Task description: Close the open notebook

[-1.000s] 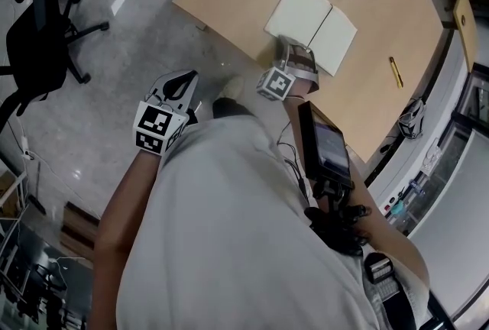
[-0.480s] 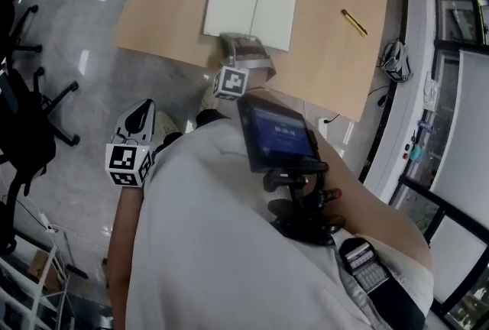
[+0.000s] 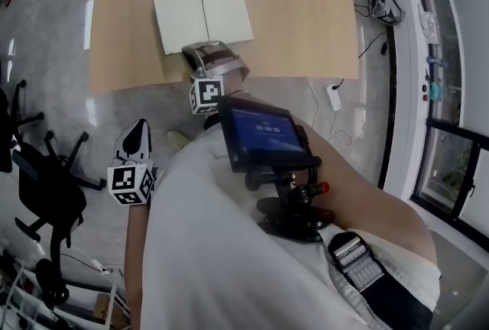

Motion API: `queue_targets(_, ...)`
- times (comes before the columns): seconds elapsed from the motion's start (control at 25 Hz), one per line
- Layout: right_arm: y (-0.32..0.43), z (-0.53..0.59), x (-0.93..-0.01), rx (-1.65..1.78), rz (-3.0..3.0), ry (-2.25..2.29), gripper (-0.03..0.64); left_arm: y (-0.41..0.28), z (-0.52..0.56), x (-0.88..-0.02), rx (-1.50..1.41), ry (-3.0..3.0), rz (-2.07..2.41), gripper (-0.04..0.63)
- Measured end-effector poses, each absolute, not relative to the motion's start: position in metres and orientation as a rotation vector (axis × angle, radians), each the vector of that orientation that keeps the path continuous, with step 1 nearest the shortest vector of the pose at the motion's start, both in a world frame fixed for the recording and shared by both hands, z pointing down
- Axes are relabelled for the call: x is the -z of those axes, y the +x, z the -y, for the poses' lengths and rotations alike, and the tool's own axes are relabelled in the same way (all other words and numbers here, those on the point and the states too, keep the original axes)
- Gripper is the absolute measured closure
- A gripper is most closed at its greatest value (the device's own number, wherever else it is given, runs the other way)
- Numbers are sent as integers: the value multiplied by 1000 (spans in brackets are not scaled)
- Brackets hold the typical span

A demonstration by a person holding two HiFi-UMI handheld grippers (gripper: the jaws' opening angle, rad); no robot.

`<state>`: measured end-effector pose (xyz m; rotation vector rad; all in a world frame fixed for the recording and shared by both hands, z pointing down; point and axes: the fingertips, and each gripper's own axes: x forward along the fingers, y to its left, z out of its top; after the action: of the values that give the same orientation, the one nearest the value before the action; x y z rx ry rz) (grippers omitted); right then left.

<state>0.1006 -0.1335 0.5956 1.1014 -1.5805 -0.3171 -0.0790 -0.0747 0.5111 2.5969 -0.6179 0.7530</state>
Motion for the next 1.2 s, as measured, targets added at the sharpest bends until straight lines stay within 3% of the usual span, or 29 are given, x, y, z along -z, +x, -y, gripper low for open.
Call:
queue_targets(0.52, 94, 146, -558, -21, 1810, 1482, 586, -58, 95, -511, -808, 2672, 436, 587)
queue_targets(1.2, 191, 81, -545, -726, 1992, 2139, 592, 29, 69, -503, -877, 2764, 212, 588)
